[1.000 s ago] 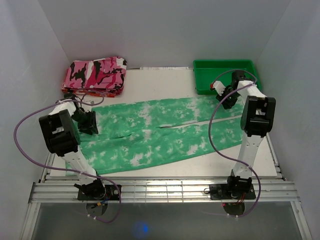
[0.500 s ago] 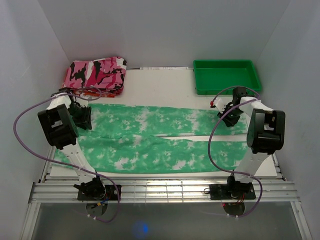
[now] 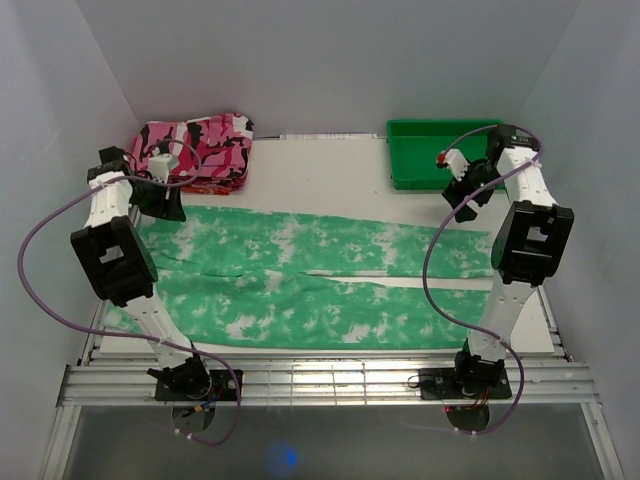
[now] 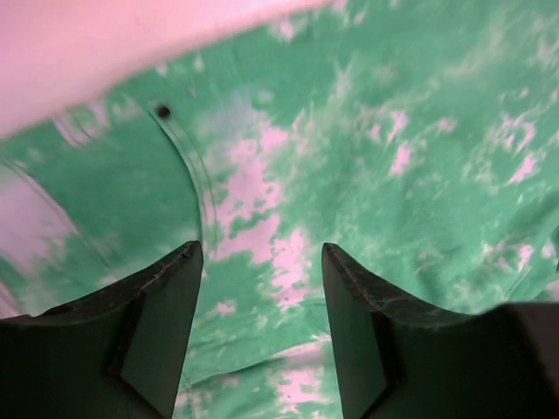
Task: Fold and stack the trousers
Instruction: Flatten the trousers out, then fold the trousers
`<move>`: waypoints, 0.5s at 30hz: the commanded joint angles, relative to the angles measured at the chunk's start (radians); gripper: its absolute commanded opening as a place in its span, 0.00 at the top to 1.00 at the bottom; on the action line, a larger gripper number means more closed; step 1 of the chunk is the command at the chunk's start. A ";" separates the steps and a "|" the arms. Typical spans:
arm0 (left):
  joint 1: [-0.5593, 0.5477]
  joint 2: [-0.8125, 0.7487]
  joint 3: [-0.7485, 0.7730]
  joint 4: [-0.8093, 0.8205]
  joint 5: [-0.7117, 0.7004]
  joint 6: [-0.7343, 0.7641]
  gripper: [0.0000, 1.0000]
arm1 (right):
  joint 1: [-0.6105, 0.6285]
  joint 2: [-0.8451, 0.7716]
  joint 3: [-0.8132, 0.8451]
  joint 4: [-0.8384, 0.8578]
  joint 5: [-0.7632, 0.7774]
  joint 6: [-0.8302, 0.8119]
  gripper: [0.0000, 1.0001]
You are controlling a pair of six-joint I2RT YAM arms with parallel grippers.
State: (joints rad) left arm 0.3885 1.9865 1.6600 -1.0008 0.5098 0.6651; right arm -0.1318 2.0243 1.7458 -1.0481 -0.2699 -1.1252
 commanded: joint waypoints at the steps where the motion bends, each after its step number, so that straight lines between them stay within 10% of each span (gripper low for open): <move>1: 0.015 -0.144 0.015 0.181 0.127 0.005 0.30 | -0.037 0.108 0.162 -0.251 -0.058 -0.151 0.05; 15: 0.119 0.116 0.355 0.149 0.185 0.128 0.29 | -0.086 0.287 0.135 -0.188 0.058 -0.318 0.38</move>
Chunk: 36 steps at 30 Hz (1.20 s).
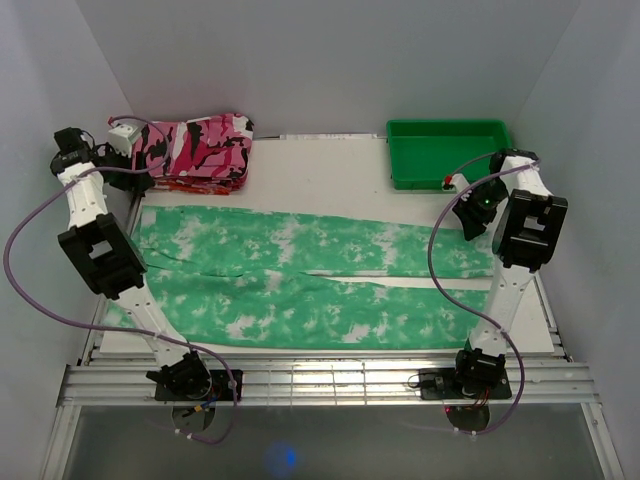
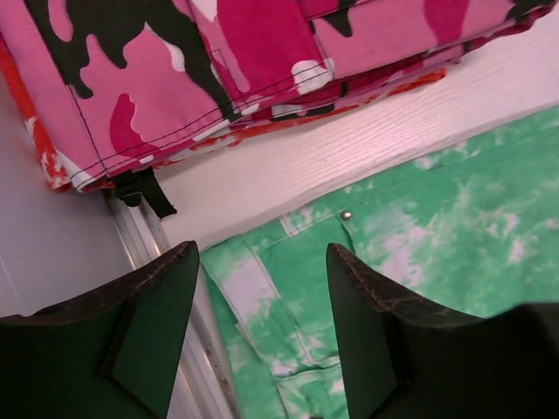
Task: Fold and stack the trousers
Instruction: Fold the trousers
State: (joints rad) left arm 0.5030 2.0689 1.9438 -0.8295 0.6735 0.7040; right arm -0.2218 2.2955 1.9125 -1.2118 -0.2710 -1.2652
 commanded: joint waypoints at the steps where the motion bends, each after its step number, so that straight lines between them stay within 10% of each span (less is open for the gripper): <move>1: 0.008 0.034 0.092 -0.031 0.021 0.115 0.31 | 0.004 0.013 -0.046 -0.017 0.067 -0.178 0.42; 8: 0.011 0.206 0.265 -0.189 -0.003 0.412 0.48 | 0.004 -0.019 -0.127 0.047 0.145 -0.223 0.85; 26: -0.032 0.399 0.305 -0.244 -0.060 0.698 0.43 | 0.029 -0.056 -0.113 0.060 0.165 -0.178 0.92; 36: -0.060 0.421 0.241 -0.402 -0.123 0.856 0.65 | 0.030 -0.065 -0.049 0.061 0.141 -0.181 0.92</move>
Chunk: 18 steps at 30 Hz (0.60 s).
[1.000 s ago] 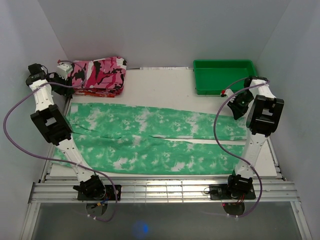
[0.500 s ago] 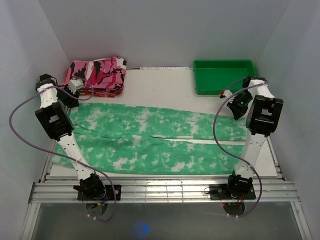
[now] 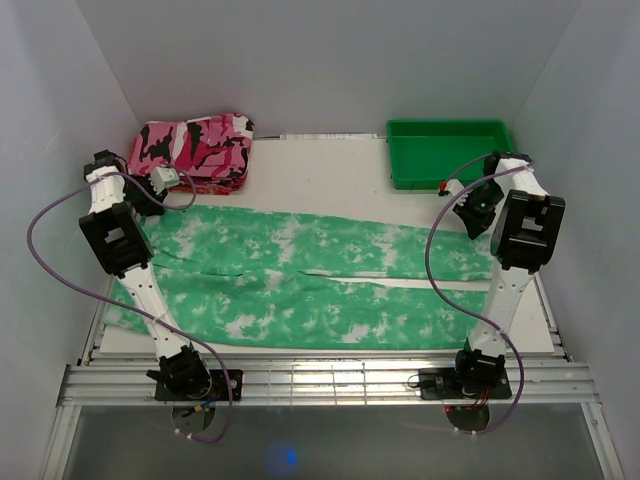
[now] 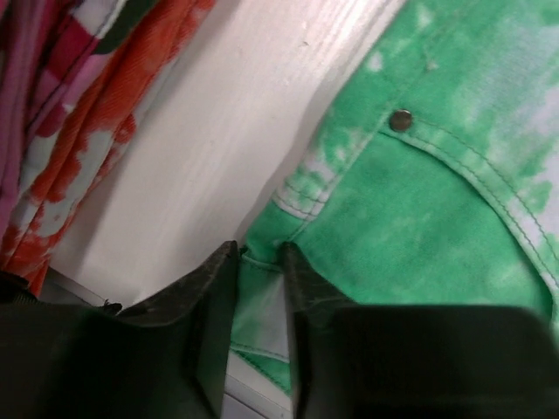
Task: Fold and stack the trousers
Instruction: Fold the trousers
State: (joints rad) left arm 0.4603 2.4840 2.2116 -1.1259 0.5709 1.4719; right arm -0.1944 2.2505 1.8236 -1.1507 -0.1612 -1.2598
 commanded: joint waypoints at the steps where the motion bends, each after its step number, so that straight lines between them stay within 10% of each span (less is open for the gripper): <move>1: -0.017 0.004 -0.027 -0.112 -0.028 0.093 0.70 | 0.003 -0.023 0.054 0.002 0.028 -0.187 0.92; 6: -0.020 -0.002 0.014 -0.114 -0.002 0.021 1.00 | -0.005 -0.051 0.078 0.003 0.002 -0.187 0.92; 18: 0.015 -0.281 -0.219 0.291 0.136 -0.271 1.00 | -0.057 -0.138 0.102 0.016 -0.049 -0.214 0.92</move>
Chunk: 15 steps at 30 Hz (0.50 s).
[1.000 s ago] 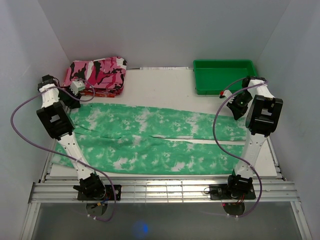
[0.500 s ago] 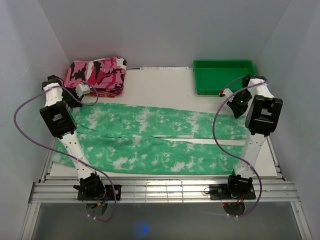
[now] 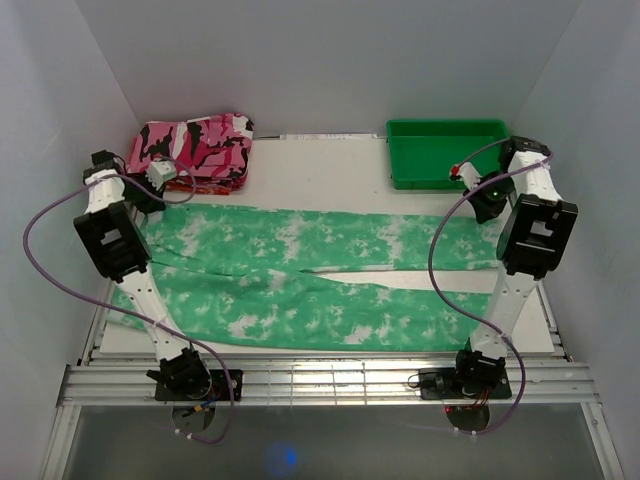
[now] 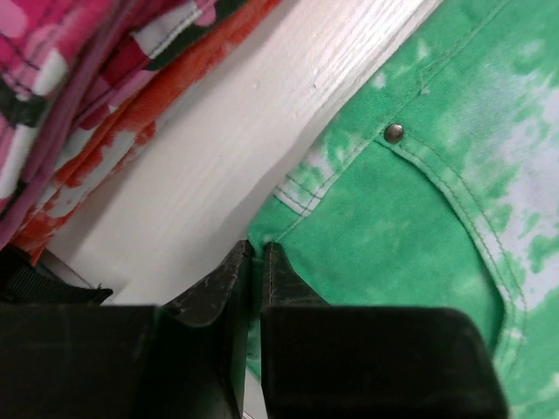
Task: Fold and stack the trousers
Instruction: Fold the trousers
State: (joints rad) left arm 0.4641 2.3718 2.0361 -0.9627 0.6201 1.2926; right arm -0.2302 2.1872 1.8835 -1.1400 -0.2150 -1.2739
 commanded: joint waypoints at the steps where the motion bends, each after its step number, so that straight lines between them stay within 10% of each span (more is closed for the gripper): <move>1: 0.016 -0.184 -0.057 0.156 0.095 -0.101 1.00 | -0.027 -0.087 0.039 0.009 0.000 -0.202 0.92; 15: 0.067 -0.540 -0.425 0.297 0.164 -0.113 1.00 | -0.133 -0.350 -0.119 -0.032 -0.171 -0.362 0.92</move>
State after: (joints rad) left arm 0.5018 2.0022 1.6955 -0.7513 0.7258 1.1748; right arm -0.3065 1.9926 1.8256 -1.1225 -0.3618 -1.3334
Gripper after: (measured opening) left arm 0.177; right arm 0.081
